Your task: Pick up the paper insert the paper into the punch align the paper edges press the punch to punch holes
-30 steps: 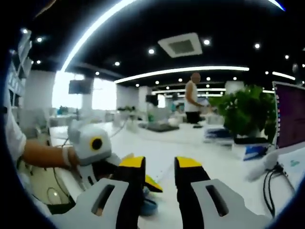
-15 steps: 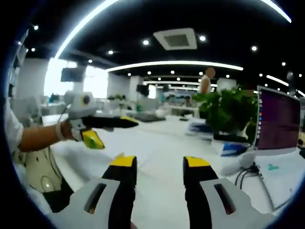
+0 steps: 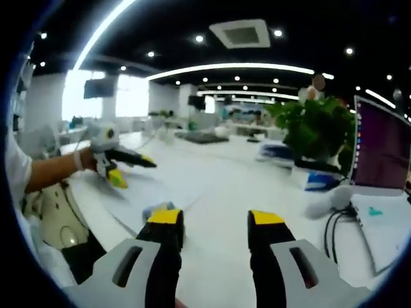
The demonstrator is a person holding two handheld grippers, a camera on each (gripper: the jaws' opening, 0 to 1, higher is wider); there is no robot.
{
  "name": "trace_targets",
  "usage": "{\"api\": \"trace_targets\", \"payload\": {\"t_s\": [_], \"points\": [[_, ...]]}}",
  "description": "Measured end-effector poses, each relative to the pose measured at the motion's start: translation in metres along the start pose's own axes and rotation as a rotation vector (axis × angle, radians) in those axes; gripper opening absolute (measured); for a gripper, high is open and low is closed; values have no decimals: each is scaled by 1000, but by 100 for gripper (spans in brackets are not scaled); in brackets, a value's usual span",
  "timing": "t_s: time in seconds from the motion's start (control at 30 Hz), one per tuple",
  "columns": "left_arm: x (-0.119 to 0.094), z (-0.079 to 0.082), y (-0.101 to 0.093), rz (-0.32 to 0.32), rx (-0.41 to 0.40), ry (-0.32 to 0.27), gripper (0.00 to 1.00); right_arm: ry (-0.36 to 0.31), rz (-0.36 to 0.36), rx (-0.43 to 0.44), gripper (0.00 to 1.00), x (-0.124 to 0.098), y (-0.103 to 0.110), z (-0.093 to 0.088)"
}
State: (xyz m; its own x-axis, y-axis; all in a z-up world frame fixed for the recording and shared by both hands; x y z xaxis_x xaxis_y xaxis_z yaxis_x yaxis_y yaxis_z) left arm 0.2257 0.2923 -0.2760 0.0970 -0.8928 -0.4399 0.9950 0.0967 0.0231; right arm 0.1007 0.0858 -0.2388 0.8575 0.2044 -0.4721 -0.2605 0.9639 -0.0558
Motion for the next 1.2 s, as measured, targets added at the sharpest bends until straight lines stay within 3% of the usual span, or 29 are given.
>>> {"api": "trace_targets", "payload": {"t_s": [0.23,0.43,0.53,0.67,0.87,1.03,1.1,1.2], "points": [[1,-6,4,-12,-66,2,66,4,37,-2,44,4,5,-4],[5,-12,4,2,-62,36,64,9,69,8,44,9,8,-7],[9,-20,2,18,-28,86,64,28,82,-5,45,10,10,-12],[8,-19,1,16,-33,84,65,23,110,-17,46,9,11,-13],[7,-19,1,18,-35,82,65,12,276,-119,47,7,20,-12],[7,-18,2,17,-35,79,65,-12,342,-179,53,9,19,-14],[7,-18,2,17,-36,79,65,-37,421,-192,51,9,24,-14],[7,-18,3,17,-36,78,65,9,527,-234,51,17,32,-24]]}}
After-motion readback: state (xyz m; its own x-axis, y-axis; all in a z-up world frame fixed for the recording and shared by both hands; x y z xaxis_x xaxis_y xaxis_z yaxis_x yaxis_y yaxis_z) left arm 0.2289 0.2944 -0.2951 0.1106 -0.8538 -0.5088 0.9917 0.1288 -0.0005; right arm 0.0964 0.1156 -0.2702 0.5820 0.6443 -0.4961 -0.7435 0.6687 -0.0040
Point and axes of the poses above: the point that each gripper's makers call its tool centre point, and the gripper's own axes: x roughly forward along the fingers, y roughly to its left, z roughly out of its top, the point moved 3 cm from there along -x, roughly backward along the fingers, and after that the axes turned 15 degrees about y, right-handed, at the moved point
